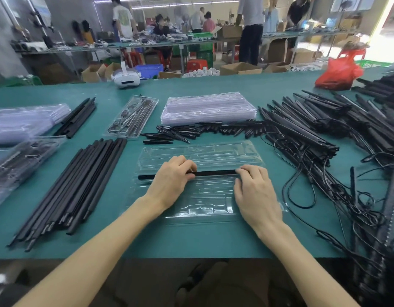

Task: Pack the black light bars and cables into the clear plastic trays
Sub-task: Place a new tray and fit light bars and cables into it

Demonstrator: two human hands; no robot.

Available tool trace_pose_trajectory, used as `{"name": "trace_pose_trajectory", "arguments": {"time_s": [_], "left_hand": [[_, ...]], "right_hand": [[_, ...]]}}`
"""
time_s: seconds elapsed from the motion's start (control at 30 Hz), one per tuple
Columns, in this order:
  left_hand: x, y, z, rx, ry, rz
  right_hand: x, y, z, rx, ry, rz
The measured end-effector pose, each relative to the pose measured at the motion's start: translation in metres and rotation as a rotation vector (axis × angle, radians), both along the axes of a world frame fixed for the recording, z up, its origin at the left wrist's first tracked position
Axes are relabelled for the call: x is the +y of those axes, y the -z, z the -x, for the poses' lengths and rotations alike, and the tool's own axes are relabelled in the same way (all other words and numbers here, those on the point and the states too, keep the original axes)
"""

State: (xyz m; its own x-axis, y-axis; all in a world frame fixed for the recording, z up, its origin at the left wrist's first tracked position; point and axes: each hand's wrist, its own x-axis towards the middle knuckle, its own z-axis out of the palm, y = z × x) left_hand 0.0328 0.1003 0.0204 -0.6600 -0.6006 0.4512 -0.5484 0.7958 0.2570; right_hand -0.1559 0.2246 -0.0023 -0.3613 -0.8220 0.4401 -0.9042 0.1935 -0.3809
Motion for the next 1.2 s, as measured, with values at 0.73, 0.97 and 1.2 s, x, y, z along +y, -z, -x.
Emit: {"name": "trace_pose_trajectory", "arguments": {"time_s": [0.73,0.97,1.2], "left_hand": [[-0.007,0.01,-0.002,0.085,0.001,-0.035],[-0.012,0.012,0.0,0.066,0.027,-0.045],[-0.016,0.004,0.012,-0.075,0.025,-0.019]], "right_hand": [[-0.003,0.003,0.001,0.052,0.044,-0.061],[-0.004,0.004,0.0,0.064,0.053,-0.064],[-0.005,0.001,0.0,0.075,0.048,-0.112]]}}
